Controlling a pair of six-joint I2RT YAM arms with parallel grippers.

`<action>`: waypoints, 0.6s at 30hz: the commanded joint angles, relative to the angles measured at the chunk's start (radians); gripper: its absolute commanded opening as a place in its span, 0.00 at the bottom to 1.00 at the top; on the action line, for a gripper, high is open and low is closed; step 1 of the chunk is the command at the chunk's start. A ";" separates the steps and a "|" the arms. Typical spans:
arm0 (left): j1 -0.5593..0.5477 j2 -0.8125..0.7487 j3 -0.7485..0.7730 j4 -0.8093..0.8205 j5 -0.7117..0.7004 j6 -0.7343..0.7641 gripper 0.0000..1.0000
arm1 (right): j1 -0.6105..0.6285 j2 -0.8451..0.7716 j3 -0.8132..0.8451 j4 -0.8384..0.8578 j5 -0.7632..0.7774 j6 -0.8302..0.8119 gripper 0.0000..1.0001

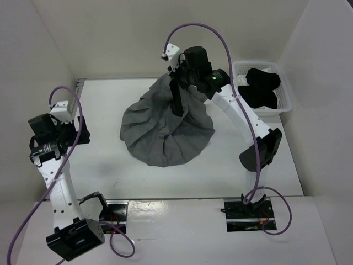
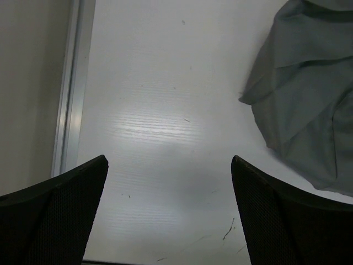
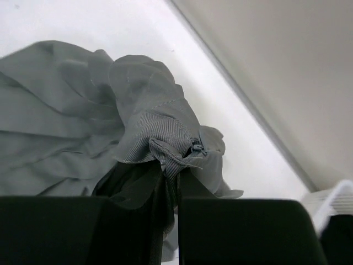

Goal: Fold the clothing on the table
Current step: Flatten the skirt out

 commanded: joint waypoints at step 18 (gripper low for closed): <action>-0.014 -0.032 0.007 0.004 0.044 0.029 0.96 | 0.199 0.140 0.711 -0.300 -0.519 0.125 0.00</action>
